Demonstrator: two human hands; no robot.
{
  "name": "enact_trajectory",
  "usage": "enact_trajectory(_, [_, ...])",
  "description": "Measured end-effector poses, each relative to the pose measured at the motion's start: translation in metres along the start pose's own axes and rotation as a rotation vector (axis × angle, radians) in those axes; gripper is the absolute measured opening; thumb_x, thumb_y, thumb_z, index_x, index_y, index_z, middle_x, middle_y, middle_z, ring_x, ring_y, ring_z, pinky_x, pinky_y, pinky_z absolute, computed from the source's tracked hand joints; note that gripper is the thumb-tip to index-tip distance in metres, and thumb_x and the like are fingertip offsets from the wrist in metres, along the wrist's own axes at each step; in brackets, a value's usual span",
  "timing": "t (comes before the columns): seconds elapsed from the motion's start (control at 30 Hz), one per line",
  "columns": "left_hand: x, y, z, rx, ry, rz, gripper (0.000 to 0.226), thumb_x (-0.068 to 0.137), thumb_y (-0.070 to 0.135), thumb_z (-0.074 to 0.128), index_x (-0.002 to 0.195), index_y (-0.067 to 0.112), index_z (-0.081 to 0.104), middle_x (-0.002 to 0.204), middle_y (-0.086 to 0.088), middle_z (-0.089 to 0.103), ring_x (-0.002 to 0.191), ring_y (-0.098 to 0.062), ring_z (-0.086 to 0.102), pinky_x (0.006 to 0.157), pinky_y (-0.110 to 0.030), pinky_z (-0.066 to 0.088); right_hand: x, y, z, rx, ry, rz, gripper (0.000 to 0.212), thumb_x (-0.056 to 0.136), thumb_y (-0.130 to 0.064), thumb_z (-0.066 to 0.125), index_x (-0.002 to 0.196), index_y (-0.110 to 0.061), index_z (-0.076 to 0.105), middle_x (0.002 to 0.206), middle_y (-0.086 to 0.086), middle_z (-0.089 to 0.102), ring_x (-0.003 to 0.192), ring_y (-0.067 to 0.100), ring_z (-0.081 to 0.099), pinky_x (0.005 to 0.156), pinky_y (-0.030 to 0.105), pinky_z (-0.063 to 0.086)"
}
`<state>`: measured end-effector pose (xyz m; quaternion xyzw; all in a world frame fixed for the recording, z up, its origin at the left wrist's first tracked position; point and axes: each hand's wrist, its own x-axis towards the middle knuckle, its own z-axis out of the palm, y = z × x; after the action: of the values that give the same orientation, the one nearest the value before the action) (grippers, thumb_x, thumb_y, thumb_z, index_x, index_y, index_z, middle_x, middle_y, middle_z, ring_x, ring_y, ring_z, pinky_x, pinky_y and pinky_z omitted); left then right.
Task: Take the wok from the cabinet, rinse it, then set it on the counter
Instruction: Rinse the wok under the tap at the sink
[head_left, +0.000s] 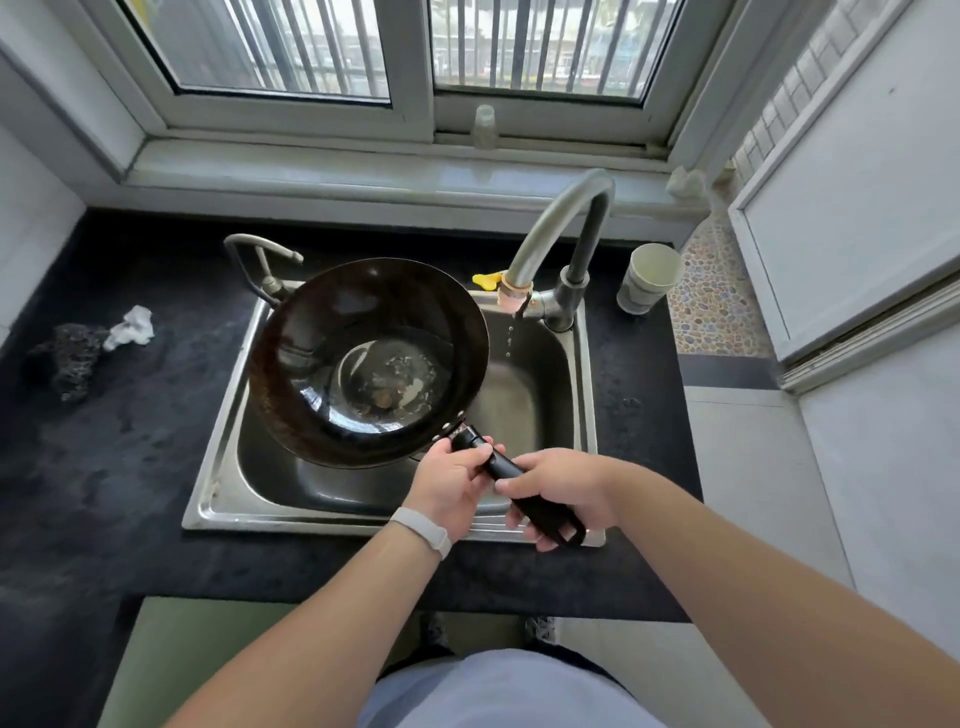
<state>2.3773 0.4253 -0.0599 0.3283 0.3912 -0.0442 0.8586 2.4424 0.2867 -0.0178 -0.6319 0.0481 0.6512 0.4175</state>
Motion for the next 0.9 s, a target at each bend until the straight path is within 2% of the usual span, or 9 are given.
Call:
enact_trajectory(0.1, [-0.002, 0.004, -0.002, -0.015, -0.026, -0.009, 0.016, 0.094, -0.012, 0.046, 0.096, 0.004, 0.051, 0.091, -0.013, 0.057, 0.093, -0.026, 0.061, 0.083, -0.037, 0.054, -0.001, -0.005, 0.013, -0.066, 0.132, -0.034, 0.026, 0.099, -0.024, 0.060, 0.120, -0.008, 0.056, 0.072, 0.007, 0.056, 0.050, 0.015, 0.050, 0.046, 0.024, 0.047])
enact_trajectory(0.17, [-0.002, 0.004, -0.004, -0.020, -0.033, -0.013, 0.016, 0.094, -0.012, 0.045, 0.096, 0.004, 0.050, 0.091, -0.013, 0.058, 0.091, -0.026, 0.062, 0.076, -0.034, 0.056, 0.000, 0.001, 0.025, -0.155, 0.241, -0.112, 0.019, 0.098, -0.025, 0.057, 0.108, -0.009, 0.057, 0.066, 0.005, 0.054, 0.045, 0.015, 0.048, 0.041, 0.023, 0.041])
enact_trajectory(0.23, [-0.004, 0.003, -0.008, 0.008, -0.035, -0.015, 0.017, 0.093, -0.013, 0.046, 0.095, 0.004, 0.050, 0.090, -0.012, 0.057, 0.088, -0.025, 0.062, 0.068, -0.031, 0.056, -0.001, 0.008, 0.035, -0.188, 0.291, -0.154, 0.021, 0.098, -0.028, 0.057, 0.105, -0.009, 0.057, 0.063, 0.005, 0.054, 0.043, 0.015, 0.047, 0.040, 0.024, 0.040])
enact_trajectory(0.3, [-0.007, 0.002, -0.013, 0.054, -0.040, -0.013, 0.017, 0.092, -0.013, 0.047, 0.096, 0.004, 0.050, 0.089, -0.011, 0.057, 0.087, -0.025, 0.062, 0.068, -0.031, 0.056, -0.001, 0.014, 0.042, -0.174, 0.307, -0.176, 0.023, 0.097, -0.030, 0.058, 0.107, -0.009, 0.058, 0.062, 0.004, 0.055, 0.043, 0.015, 0.048, 0.040, 0.026, 0.042])
enact_trajectory(0.43, [-0.013, 0.003, -0.020, 0.065, -0.086, -0.024, 0.020, 0.091, -0.014, 0.048, 0.095, 0.005, 0.051, 0.087, -0.010, 0.057, 0.088, -0.026, 0.061, 0.083, -0.039, 0.053, -0.003, 0.025, 0.057, -0.115, 0.351, -0.212, 0.016, 0.098, -0.027, 0.057, 0.103, -0.013, 0.059, 0.063, 0.004, 0.055, 0.043, 0.015, 0.049, 0.041, 0.026, 0.042])
enact_trajectory(0.57, [-0.019, 0.000, -0.024, 0.049, -0.130, -0.048, 0.021, 0.089, -0.016, 0.048, 0.096, 0.004, 0.051, 0.090, -0.011, 0.057, 0.087, -0.027, 0.062, 0.073, -0.035, 0.057, -0.006, 0.037, 0.064, -0.100, 0.373, -0.252, 0.017, 0.097, -0.027, 0.056, 0.105, -0.013, 0.059, 0.063, 0.005, 0.055, 0.043, 0.015, 0.048, 0.041, 0.027, 0.041])
enact_trajectory(0.7, [-0.022, -0.006, -0.025, 0.050, -0.133, -0.065, 0.023, 0.089, -0.017, 0.048, 0.100, 0.003, 0.050, 0.091, -0.013, 0.056, 0.089, -0.030, 0.061, 0.077, -0.039, 0.057, -0.008, 0.049, 0.068, -0.075, 0.390, -0.276, 0.019, 0.096, -0.028, 0.057, 0.106, -0.011, 0.058, 0.061, 0.003, 0.054, 0.043, 0.016, 0.047, 0.040, 0.027, 0.040])
enact_trajectory(0.9, [-0.031, -0.022, -0.016, 0.082, -0.065, -0.031, 0.024, 0.088, -0.017, 0.046, 0.101, 0.003, 0.051, 0.090, -0.012, 0.057, 0.087, -0.029, 0.063, 0.075, -0.039, 0.058, -0.012, 0.067, 0.056, -0.068, 0.343, -0.296, 0.029, 0.092, -0.031, 0.060, 0.110, -0.009, 0.061, 0.058, 0.001, 0.054, 0.042, 0.016, 0.047, 0.040, 0.027, 0.039])
